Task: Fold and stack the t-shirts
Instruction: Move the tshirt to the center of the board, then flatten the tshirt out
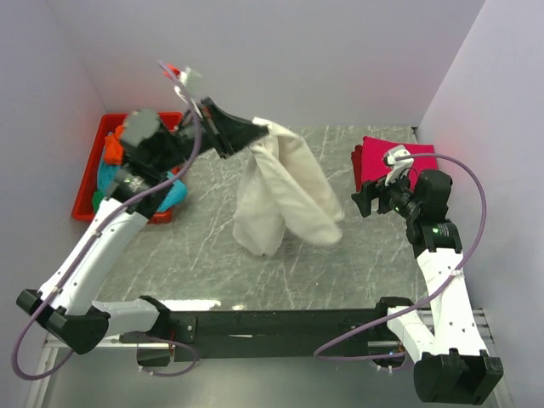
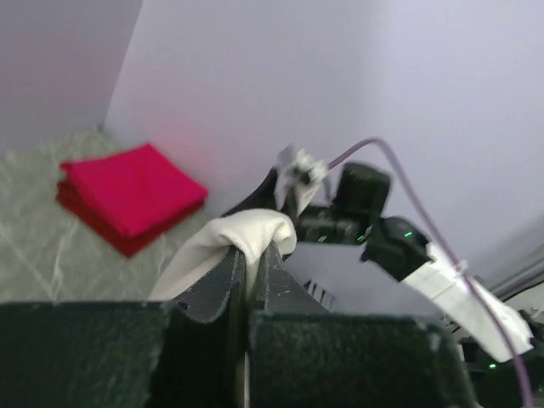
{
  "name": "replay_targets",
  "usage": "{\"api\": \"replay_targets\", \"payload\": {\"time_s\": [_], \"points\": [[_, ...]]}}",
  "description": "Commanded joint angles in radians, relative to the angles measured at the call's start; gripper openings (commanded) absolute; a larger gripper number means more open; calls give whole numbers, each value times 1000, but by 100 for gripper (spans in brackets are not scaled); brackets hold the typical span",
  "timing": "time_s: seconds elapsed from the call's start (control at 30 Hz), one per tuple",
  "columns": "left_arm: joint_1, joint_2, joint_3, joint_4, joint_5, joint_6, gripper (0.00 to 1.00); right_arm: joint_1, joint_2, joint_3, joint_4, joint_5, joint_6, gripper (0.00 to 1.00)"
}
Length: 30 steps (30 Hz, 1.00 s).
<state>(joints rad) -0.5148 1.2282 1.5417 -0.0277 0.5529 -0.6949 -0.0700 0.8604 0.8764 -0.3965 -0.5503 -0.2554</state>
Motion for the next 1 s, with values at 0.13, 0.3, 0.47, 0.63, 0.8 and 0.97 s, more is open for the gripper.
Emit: {"api": "replay_targets", "payload": {"time_s": [0.13, 0.3, 0.47, 0.63, 0.8, 0.97], "points": [[50, 12, -379, 103, -292, -14, 16, -5, -1, 12, 36, 37, -25, 94], [254, 221, -361, -116, -430, 48, 80, -7, 34, 19, -14, -28, -79, 94], [236, 245, -298, -241, -455, 222, 81, -4, 98, 15, -122, -268, -258, 95], [87, 185, -284, -373, -398, 474, 82, 19, 176, -7, -315, -428, -612, 94], [-11, 93, -443, -387, -269, 523, 81, 174, 252, 3, -357, -319, -726, 92], [-122, 30, -554, -350, -252, 482, 80, 276, 325, 1, -343, -223, -858, 90]]}}
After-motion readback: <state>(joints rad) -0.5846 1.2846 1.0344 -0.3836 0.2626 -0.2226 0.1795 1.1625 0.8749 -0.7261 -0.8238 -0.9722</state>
